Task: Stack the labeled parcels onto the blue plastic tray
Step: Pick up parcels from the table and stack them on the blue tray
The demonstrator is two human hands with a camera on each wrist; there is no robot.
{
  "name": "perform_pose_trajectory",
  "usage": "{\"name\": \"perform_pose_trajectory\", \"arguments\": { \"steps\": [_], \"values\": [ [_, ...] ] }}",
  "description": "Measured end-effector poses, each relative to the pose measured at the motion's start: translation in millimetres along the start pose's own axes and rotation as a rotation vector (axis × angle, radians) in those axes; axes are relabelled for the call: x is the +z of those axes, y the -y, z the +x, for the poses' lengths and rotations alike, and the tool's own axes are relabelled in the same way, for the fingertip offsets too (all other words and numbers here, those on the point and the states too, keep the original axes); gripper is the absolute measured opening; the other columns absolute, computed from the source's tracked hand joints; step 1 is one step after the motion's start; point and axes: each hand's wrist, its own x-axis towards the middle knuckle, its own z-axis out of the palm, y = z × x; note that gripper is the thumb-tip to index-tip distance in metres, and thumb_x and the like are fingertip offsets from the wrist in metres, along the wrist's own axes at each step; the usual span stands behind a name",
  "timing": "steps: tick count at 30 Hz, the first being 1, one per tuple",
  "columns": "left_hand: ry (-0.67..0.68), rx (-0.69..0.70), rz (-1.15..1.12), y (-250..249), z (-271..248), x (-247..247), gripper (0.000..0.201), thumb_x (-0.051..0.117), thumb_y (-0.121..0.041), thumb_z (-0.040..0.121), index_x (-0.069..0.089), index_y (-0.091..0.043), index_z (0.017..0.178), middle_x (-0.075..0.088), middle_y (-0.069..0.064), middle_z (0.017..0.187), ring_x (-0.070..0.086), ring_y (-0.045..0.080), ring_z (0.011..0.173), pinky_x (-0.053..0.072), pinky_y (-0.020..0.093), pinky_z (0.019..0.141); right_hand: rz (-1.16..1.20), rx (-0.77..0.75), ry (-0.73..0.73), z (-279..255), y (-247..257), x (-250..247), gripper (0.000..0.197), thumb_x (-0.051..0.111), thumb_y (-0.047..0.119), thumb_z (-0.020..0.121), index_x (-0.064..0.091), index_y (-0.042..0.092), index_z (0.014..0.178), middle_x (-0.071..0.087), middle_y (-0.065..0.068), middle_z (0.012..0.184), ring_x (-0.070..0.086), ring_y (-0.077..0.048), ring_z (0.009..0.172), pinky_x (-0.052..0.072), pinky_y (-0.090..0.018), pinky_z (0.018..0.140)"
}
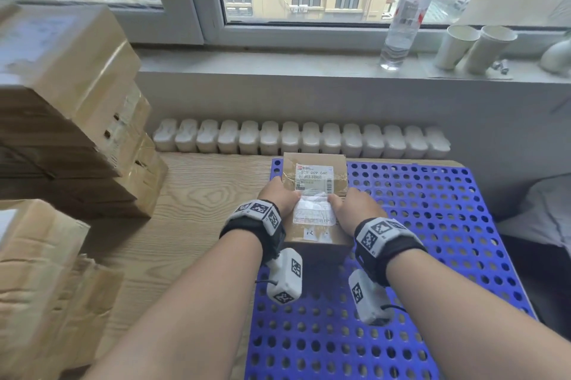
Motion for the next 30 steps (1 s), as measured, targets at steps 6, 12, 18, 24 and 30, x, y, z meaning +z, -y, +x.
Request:
{"name": "perform_pose_trajectory", "arguments": {
  "steps": [6, 12, 18, 24, 30],
  "values": [
    [-0.159, 0.178, 0.36, -0.3, -29.5, -6.7, 0.053, 0.056, -0.028, 0.095, 0.036, -0.011, 0.141, 0.05, 0.01, 0.14, 0.048, 0.031, 0.127, 0.04, 0.04, 0.103, -0.344, -0.166, -0.131, -27.7, -4.2, -8.8, 0.044, 0.032, 0.041, 0.101, 0.039, 0.011, 0.132, 0.049, -0.01, 0.129, 0.049, -0.029, 0.116, 0.042, -0.04, 0.081],
    [-0.208, 0.182, 0.48, 11.4, -73.8, -11.8, 0.046, 0.047, -0.035, 0.098, 0.046, -0.014, 0.139, 0.037, 0.014, 0.148, 0.03, 0.032, 0.14, 0.028, 0.042, 0.114, -0.503, -0.259, -0.11, -68.4, -9.4, -17.1, 0.035, 0.04, 0.019, 0.095, 0.043, 0.014, 0.13, 0.046, -0.01, 0.128, 0.045, -0.029, 0.119, 0.044, -0.04, 0.082],
    [-0.257, 0.234, 0.493, 15.0, -129.5, -22.6, 0.045, 0.045, -0.028, 0.098, 0.047, -0.016, 0.142, 0.036, 0.011, 0.148, 0.029, 0.03, 0.138, 0.029, 0.041, 0.115, -0.517, -0.361, -0.115, -112.4, -0.4, -24.9, 0.031, 0.043, 0.017, 0.093, 0.054, 0.013, 0.122, 0.05, -0.009, 0.126, 0.047, -0.028, 0.118, 0.047, -0.042, 0.087],
    [-0.325, 0.237, 0.502, 29.5, -178.1, -58.2, 0.042, 0.043, -0.021, 0.099, 0.047, -0.02, 0.142, 0.039, 0.007, 0.146, 0.031, 0.026, 0.137, 0.031, 0.04, 0.114, -0.517, -0.457, -0.108, -157.3, 30.5, -26.8, 0.029, 0.039, 0.014, 0.093, 0.057, 0.012, 0.115, 0.054, -0.008, 0.118, 0.055, -0.028, 0.109, 0.049, -0.04, 0.083],
    [-0.362, 0.275, 0.533, 38.9, -216.2, -98.8, 0.038, 0.039, -0.026, 0.101, 0.054, -0.02, 0.136, 0.044, 0.009, 0.141, 0.034, 0.027, 0.134, 0.032, 0.042, 0.113, -0.536, -0.51, -0.167, -198.3, 73.6, -34.7, 0.033, 0.039, 0.009, 0.091, 0.061, 0.014, 0.115, 0.06, -0.006, 0.118, 0.059, -0.025, 0.107, 0.047, -0.034, 0.079]
  ]
}}
